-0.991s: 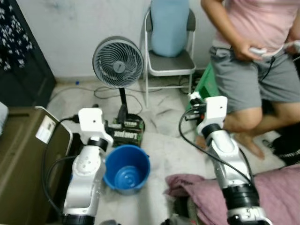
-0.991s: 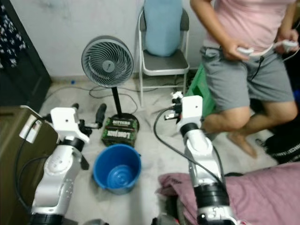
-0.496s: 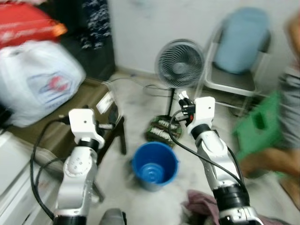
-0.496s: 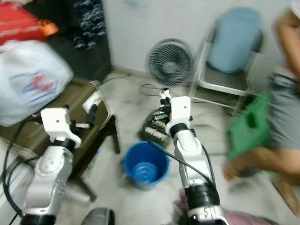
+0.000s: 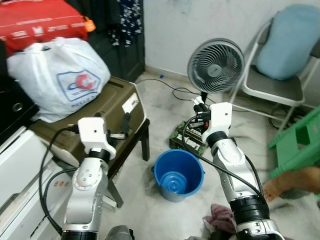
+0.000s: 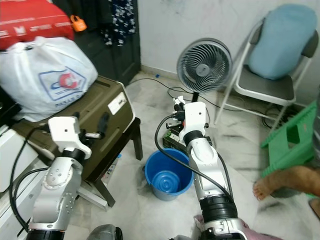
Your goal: Clean up the room
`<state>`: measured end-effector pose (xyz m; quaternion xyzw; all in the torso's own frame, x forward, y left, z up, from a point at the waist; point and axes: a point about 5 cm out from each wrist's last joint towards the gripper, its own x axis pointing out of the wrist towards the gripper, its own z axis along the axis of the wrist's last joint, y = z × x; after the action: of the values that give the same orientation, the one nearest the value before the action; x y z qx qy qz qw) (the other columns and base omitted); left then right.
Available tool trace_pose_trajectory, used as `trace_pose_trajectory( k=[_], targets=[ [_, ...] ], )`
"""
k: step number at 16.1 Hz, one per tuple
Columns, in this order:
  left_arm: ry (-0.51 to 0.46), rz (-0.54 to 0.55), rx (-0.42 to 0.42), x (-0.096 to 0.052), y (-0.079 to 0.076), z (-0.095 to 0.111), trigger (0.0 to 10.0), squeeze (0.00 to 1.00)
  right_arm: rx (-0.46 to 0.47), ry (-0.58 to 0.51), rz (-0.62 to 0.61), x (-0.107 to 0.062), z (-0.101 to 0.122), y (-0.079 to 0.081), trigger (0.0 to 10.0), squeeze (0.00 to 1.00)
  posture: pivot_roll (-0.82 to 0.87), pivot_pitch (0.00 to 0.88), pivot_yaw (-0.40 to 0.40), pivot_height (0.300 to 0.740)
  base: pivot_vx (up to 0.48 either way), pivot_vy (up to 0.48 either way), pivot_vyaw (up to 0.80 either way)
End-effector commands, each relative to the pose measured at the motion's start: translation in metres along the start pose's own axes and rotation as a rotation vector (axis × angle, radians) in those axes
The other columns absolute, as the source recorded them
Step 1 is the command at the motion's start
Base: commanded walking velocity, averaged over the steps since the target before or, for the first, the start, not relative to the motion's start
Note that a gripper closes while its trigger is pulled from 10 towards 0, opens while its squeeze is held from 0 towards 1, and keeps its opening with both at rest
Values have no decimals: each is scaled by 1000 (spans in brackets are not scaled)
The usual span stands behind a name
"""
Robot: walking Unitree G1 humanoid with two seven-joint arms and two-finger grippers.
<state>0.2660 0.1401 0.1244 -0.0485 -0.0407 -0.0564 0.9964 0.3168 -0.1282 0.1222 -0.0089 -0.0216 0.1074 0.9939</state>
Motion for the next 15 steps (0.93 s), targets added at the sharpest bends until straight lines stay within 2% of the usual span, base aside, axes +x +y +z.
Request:
trace_pose_trajectory(
  k=[1,6,9,15],
  targets=[
    [-8,-1,0,1,1,2,10000,0,-5,-2,-14,1,1,-2,10000,0,24,21,-26,740,0,0,0],
    [-9,-8,-12,0,-1,1,10000,0,-23,-1,0,3,2,-1,10000,0,17,24,-27,740,271,0,0],
    [-9,-9,-13,0,-1,1,10000,0,-10,9,-12,4,1,-2,10000,0,17,24,-27,740,280,0,-663],
    [-8,-16,-15,0,-2,1,10000,0,-19,9,-10,3,0,-2,10000,0,19,16,-33,740,298,0,0]
  ],
)
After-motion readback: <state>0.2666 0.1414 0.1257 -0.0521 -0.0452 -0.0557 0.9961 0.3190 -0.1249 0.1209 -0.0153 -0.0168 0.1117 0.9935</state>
